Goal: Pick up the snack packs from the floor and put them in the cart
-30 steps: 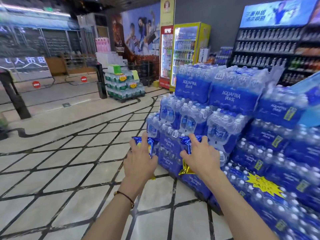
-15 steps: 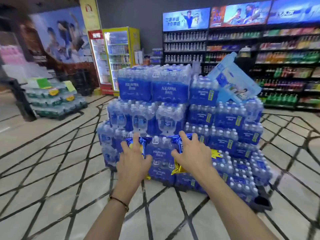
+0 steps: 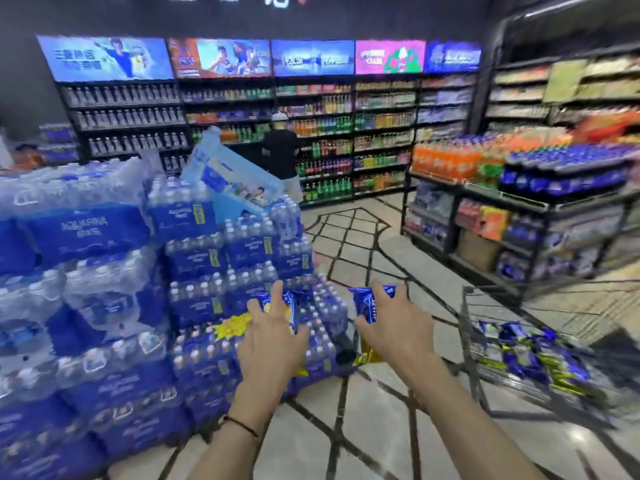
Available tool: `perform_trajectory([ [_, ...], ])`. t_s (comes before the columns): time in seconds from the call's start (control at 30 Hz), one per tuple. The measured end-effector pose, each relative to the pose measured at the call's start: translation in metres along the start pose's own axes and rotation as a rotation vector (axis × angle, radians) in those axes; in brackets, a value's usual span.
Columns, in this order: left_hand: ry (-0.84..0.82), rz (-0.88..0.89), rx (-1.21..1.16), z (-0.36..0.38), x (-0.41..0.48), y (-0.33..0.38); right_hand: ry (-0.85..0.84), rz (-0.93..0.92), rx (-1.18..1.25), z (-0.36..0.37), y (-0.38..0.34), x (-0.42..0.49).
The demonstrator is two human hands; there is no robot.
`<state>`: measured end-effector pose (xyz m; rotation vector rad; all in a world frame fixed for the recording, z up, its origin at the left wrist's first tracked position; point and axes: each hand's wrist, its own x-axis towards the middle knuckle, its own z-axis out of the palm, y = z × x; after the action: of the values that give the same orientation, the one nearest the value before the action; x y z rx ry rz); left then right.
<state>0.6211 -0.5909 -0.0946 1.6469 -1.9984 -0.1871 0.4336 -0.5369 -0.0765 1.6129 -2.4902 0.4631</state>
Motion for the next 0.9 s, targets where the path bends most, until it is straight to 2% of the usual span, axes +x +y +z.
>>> perform_trajectory([
  [0.3, -0.176, 0.245, -0.133, 0.132, -0.002, 0.244, 0.078, 0.326, -0.136, -0.034, 0.256, 0.018],
  [0.5, -0.248, 0.363, -0.210, 0.196, -0.007, 0.375, 0.031, 0.537, -0.173, -0.038, 0.392, 0.015],
  [0.73, -0.332, 0.490, -0.201, 0.283, 0.015, 0.469, 0.008, 0.672, -0.201, -0.015, 0.490, 0.053],
  [0.9, -0.401, 0.537, -0.231, 0.351, 0.060, 0.519, -0.006, 0.686, -0.183, 0.011, 0.541, 0.128],
])
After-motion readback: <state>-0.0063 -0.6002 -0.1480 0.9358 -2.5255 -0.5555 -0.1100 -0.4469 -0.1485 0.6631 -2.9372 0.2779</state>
